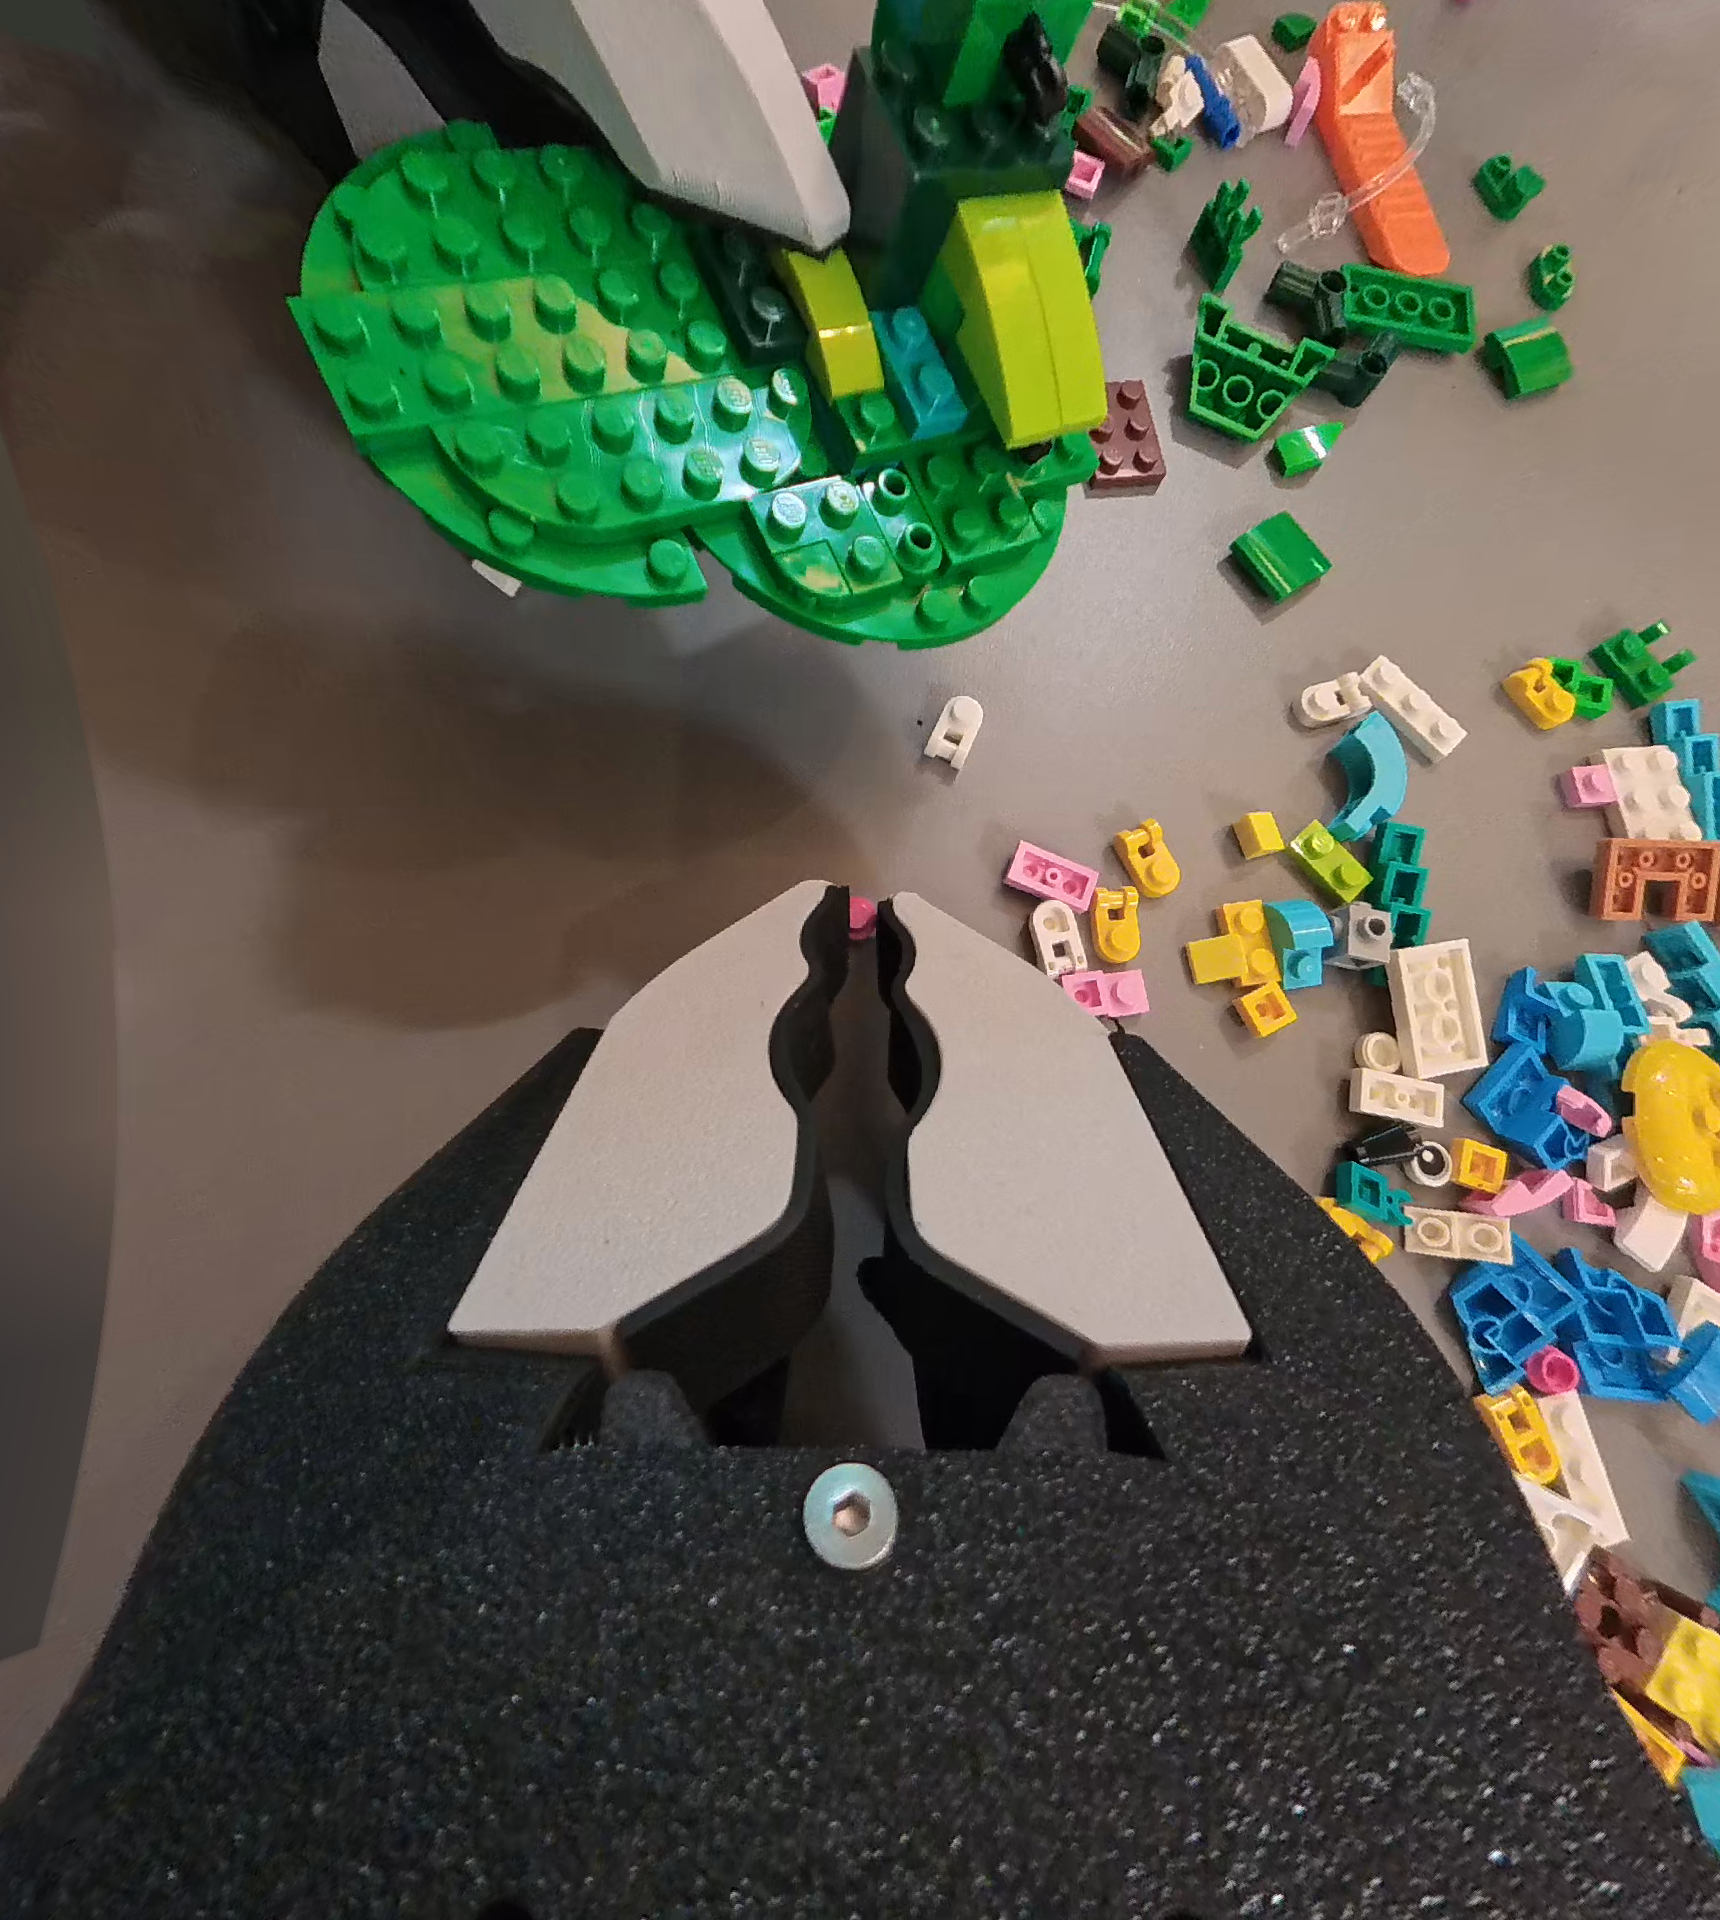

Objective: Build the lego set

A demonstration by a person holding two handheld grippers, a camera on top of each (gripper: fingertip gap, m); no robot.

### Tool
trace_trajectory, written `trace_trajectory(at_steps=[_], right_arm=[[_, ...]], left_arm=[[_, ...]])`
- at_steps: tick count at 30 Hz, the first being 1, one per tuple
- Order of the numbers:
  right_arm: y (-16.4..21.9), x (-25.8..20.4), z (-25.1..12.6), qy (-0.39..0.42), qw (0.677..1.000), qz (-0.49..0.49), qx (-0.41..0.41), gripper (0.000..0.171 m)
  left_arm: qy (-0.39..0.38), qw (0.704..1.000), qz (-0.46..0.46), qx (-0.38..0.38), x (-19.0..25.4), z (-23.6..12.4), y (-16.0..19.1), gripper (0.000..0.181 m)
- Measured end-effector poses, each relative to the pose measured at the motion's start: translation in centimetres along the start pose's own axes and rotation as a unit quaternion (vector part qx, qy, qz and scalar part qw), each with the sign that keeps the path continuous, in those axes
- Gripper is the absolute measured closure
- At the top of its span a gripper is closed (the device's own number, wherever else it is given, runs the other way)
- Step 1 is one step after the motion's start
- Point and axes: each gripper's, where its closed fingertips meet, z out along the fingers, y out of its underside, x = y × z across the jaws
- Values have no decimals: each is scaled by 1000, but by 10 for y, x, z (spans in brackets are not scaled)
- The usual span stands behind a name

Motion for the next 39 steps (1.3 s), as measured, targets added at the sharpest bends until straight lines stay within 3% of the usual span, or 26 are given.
trace_trajectory(at_steps=[18, 29, 39], right_arm=[[-8, 4, -8, 15, 1000, -18, 12, 167], [-93, 6, -32, 12, 991, -78, 107, 167], [-105, -3, -22, 6, 987, -131, 92, 168]], left_arm=[[-1, 1000, -4, 1, 0, 1, 0, 168], [-34, 999, -5, 12, -10, -2, -5, 168], [-61, 997, -28, 30, -20, -7, -9, 168]])
